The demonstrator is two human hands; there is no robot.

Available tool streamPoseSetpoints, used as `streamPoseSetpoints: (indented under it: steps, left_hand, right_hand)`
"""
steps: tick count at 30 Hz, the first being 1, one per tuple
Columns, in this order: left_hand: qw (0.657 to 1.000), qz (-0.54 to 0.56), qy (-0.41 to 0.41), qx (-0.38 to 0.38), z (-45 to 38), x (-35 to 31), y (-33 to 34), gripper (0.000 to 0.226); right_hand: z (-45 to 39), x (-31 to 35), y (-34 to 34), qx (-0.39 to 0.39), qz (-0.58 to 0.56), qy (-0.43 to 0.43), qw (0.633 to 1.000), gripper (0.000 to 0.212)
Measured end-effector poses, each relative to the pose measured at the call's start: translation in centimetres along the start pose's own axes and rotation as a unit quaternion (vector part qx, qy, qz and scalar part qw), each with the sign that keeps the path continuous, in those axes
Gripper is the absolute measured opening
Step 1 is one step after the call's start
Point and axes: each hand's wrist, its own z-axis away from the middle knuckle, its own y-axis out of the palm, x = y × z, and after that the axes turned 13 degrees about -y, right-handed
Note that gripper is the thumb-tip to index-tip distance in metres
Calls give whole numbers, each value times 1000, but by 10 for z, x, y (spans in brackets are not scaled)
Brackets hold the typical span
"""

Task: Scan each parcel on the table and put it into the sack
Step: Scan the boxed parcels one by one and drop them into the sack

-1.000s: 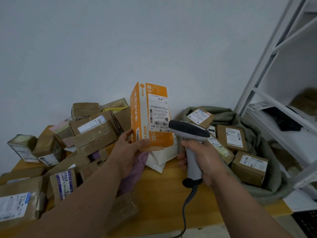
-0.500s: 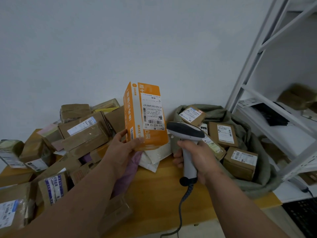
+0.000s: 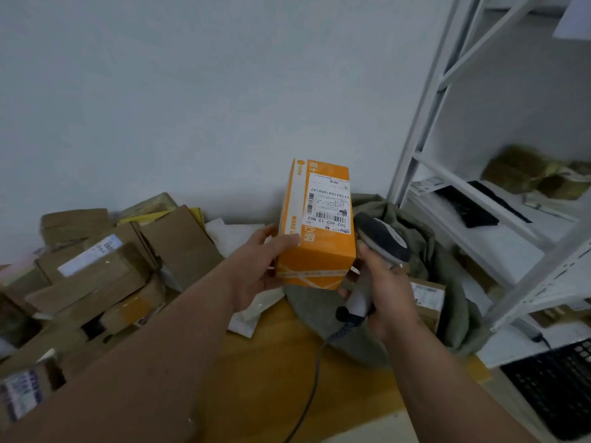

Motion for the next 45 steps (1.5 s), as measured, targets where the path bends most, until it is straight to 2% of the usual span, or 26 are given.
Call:
streamPoseSetpoints:
  steps: [5,12,16,18,21,23,27,33,38,42,45]
  left_hand:
    - [998,-45,-39,18,-38,-19,76,50]
    - [991,-64,-117,18,-116,-37,174,39]
    - [989,-52,-140,-14,-151,-43,198,37]
    - [989,-49,-133,-50,-168,-44,202,38]
    - [986,-70,-112,-106,-186,-40,203,54]
    - [984,-91,-111,-110,-192,-37,202,61]
    - [979,-134,-106,-108,-207,-36,202,50]
    - [972,-135,-91,-169,-213,-52,188,45]
    - [971,-154,-63,-172,-204,-51,174,42]
    - [962,-158,-36,-220,-188,-48,158,43]
    - [959,-154,-6,-238,-167,-46,138,39]
  right_hand:
    - [-55,10,-52,-42,-9,41,998,36]
    - [-145,16,-132,-85,39,69,993,34]
    - [-194,2,-146,-63,78,98,990,29]
    - [-216,-9,-145,-55,95,103,989,26]
    - [-242,-31,-140,-37,147,111,982,43]
    - [-252,-40,-138,-28,162,116,979,49]
    - [-270,-49,-130,-2,153,129,980,56]
    - [-282,-55,-108,49,129,145,980,67]
    - [-277,-50,-118,2,149,136,979,42]
    - [-261,-34,-110,-28,176,103,979,21]
    - [-238,-18,-90,-12,190,68,979,23]
